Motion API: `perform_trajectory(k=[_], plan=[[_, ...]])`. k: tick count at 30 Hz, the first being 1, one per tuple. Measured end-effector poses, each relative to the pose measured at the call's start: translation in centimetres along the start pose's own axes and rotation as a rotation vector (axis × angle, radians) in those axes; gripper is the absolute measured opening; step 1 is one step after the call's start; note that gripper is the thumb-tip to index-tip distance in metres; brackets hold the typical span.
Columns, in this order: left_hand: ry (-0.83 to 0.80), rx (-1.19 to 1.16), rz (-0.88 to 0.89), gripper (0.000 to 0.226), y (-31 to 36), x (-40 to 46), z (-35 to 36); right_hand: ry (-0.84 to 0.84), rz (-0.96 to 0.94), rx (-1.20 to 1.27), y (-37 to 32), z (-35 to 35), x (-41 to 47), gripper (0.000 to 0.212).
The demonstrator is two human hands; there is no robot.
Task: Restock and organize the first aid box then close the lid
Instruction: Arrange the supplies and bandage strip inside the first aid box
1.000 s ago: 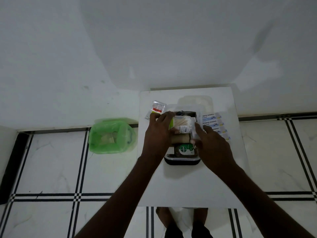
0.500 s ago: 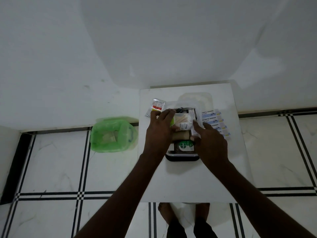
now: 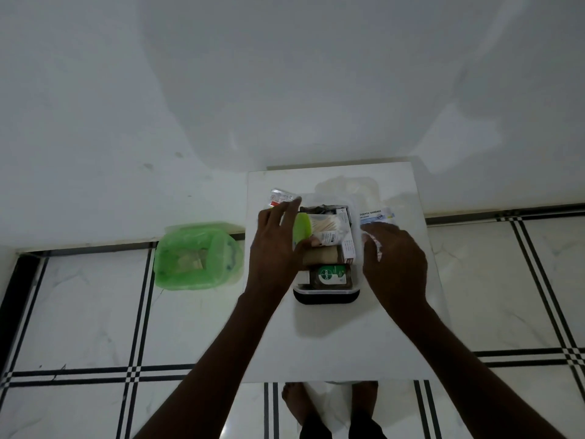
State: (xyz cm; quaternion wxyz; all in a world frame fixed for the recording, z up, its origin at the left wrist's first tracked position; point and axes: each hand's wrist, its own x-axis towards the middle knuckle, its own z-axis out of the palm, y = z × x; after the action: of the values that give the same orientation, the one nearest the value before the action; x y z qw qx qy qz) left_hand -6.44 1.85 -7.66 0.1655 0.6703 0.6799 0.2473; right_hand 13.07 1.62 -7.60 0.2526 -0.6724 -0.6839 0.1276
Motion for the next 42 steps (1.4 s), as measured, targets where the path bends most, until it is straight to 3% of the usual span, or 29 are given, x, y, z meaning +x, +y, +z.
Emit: perform_trajectory(k=[4,7,12,18,21,25,30,37,42], plan=[[0.255,-0.045,-0.038,0.027,-1.9,0.8,-1.1,0.05,0.221,0.032,2.8,1.2,1.6,0.01],[0.252,-0.087,-0.185,0.015,-4.9,2.4,0.0,-0.124,0.361,-0.085,4.9,2.9,3.1,0.035],[0.041,0.038,-0.271,0.028,-8.4,4.0,3.3,-0.227,0.391,-0.297,5.4,5.2,4.2,0.072],[-0.007,0.193,-0.355,0.05,-8.3,5.2,5.2,-0.206,0.474,-0.124,6.3,6.0,5.4,0.084],[-0.019,0.133,-0.433,0.049,-8.2,5.8,5.0,-0.144,0.469,-0.04,7.1,5.9,5.5,0.067],[0.055,-0.175,-0.584,0.022,-6.6,6.0,2.4,-0.057,0.457,0.053,6.9,4.7,5.5,0.038],[0.266,-0.383,-0.544,0.011,-1.7,3.5,-2.3,0.0,0.367,0.11,5.5,1.3,6.2,0.021],[0.219,-0.576,-0.53,0.011,4.2,-1.1,-3.9,0.1,0.228,0.245,1.8,-3.5,6.4,0.016],[-0.023,-0.586,-0.604,0.03,5.4,-3.1,-0.4,0.036,0.242,0.368,-0.6,-5.4,6.0,0.016]])
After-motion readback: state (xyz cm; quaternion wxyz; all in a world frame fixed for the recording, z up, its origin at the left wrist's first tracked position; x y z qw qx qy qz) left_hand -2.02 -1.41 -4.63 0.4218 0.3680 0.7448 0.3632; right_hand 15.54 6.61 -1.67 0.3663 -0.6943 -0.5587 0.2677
